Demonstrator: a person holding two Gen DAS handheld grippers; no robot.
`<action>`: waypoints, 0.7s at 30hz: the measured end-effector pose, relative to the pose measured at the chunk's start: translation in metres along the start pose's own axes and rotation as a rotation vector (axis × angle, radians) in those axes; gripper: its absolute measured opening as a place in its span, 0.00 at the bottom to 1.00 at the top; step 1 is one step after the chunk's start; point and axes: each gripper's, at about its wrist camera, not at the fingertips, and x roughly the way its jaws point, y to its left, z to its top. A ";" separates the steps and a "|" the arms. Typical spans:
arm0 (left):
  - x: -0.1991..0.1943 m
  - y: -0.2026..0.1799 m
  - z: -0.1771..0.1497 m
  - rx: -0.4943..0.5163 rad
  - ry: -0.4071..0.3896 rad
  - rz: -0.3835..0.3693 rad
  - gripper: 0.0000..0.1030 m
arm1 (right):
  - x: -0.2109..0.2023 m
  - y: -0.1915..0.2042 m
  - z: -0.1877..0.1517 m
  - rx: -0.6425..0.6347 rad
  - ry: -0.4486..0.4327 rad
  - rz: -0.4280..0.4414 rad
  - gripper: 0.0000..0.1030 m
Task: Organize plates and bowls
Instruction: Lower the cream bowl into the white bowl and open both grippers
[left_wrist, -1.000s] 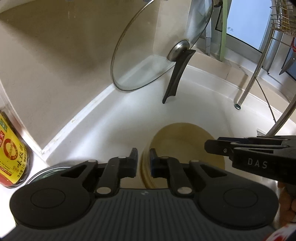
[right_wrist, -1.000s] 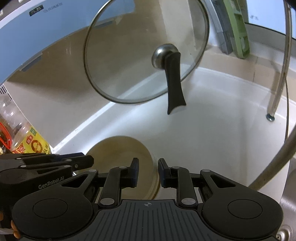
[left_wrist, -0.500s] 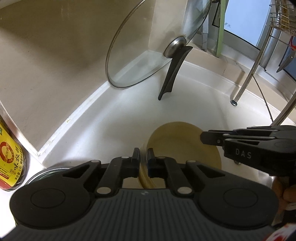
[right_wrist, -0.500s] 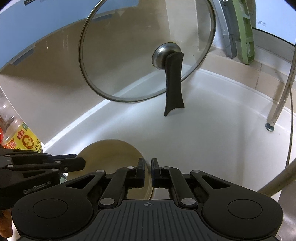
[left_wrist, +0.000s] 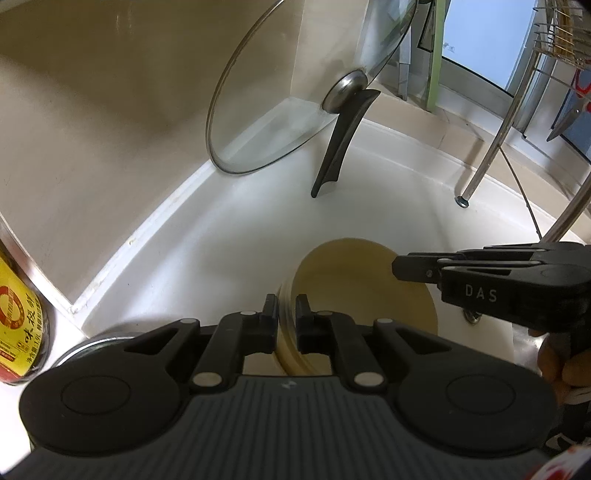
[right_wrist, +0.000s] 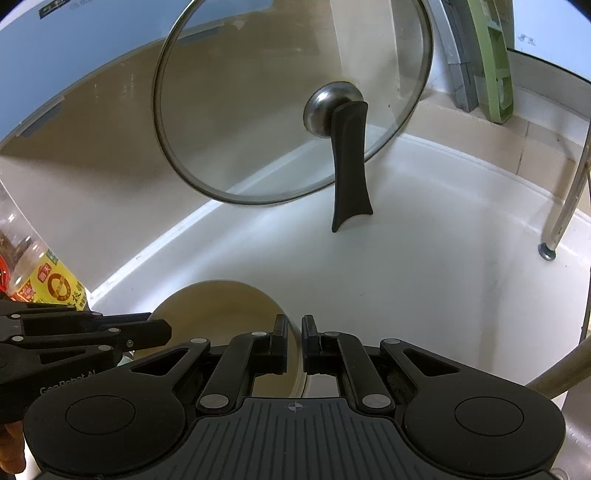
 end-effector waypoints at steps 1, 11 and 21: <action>0.000 0.000 0.000 -0.003 0.001 -0.001 0.08 | 0.000 0.000 0.000 0.002 0.001 0.000 0.06; -0.001 0.005 -0.010 -0.030 0.005 -0.020 0.09 | -0.015 -0.006 -0.019 0.096 0.006 0.017 0.09; 0.002 0.003 -0.015 -0.025 0.027 -0.014 0.10 | -0.020 -0.009 -0.033 0.191 0.013 0.050 0.13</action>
